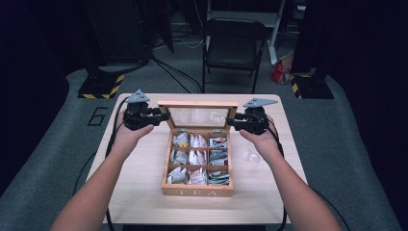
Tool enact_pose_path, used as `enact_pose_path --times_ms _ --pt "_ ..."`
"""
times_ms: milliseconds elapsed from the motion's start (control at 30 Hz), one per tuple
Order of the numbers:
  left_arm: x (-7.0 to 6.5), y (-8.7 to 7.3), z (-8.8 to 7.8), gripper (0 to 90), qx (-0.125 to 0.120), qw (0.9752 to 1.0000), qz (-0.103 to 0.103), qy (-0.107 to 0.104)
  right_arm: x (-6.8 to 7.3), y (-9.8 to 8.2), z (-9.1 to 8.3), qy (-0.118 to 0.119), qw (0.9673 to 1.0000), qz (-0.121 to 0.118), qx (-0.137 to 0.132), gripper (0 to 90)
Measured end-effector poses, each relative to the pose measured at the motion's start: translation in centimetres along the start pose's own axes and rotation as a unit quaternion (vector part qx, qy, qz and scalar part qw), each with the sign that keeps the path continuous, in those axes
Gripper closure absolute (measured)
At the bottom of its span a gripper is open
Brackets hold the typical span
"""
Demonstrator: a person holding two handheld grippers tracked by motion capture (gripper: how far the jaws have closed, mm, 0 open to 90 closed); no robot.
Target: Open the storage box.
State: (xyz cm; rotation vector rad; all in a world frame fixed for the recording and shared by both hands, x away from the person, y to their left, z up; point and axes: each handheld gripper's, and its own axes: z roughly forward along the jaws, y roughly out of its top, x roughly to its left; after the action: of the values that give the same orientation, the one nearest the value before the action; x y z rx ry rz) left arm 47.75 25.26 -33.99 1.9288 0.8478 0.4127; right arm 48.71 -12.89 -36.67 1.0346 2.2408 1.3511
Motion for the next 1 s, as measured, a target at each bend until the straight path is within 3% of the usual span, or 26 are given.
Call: enact_pose_path --times_ms 367,667,833,1000 --pt "0.7 0.1 0.4 59.5 -0.007 1.0000 -0.004 -0.005 -0.5 0.3 0.4 0.004 0.9999 0.015 -0.004 58.9" --pt "1.4 -1.3 2.2 54.8 0.007 1.0000 0.001 0.004 -0.9 0.5 0.7 0.005 0.9998 0.019 -0.008 59.1" --pt "1.7 -1.8 3.0 56.2 0.010 0.9999 -0.006 0.001 -0.9 0.5 0.8 0.004 0.9998 0.020 -0.008 59.1" --pt "1.7 -1.8 3.5 61.4 0.017 0.9998 0.005 0.005 -0.9 0.7 0.9 0.006 0.9998 0.018 -0.005 59.4"
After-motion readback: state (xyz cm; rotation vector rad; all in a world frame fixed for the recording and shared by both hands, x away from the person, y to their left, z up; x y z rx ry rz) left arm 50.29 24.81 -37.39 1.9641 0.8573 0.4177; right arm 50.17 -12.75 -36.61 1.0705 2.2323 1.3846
